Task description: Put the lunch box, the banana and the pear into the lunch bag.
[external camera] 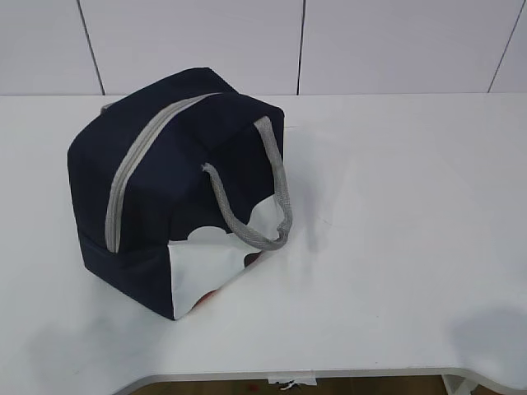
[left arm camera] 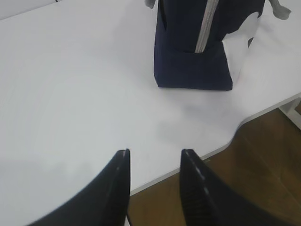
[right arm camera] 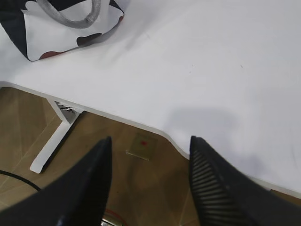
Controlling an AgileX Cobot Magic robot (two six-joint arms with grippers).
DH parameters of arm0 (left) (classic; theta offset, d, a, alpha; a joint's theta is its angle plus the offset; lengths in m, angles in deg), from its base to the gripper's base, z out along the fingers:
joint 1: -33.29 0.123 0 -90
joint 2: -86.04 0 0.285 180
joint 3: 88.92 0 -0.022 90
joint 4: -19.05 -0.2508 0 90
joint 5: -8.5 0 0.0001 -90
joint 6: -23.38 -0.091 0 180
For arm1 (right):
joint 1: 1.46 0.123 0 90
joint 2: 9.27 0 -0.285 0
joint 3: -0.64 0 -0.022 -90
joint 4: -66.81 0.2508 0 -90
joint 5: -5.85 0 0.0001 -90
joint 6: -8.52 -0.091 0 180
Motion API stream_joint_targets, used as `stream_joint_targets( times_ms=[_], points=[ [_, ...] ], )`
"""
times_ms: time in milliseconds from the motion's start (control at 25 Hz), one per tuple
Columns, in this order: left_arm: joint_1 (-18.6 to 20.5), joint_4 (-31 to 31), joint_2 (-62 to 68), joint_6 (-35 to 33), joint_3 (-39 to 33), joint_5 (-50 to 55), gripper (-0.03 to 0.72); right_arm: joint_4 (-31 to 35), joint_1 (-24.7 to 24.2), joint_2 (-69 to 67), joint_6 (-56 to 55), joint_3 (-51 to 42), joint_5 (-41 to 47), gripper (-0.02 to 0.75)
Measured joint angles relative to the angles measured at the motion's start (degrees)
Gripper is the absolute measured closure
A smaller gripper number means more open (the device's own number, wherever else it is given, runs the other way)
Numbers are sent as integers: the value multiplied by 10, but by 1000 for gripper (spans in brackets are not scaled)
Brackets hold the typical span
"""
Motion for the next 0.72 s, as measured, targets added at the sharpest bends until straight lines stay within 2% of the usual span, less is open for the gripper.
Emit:
stream_joint_targets(
  times_ms=[160, 240, 320, 480, 600, 720],
  points=[
    [0, -2, 0, 4, 0, -1, 432, 0, -1, 0, 0, 0, -2, 323],
    [13, -2, 0, 4, 0, -1, 442, -7, -14, 0, 0, 0, -2, 323],
    [39, 0, 0, 4, 0, -1, 446, -11, -44, 0, 0, 0, -3, 323],
    [114, 9, 0, 4, 0, -1, 450, -14, -104, 0, 0, 0, -3, 323],
    [149, 13, 0, 4, 0, -1, 451, -15, -114, 0, 0, 0, -3, 323],
    [160, 25, 0, 4, 0, -1, 452, -15, -115, 0, 0, 0, -3, 323]
  ],
)
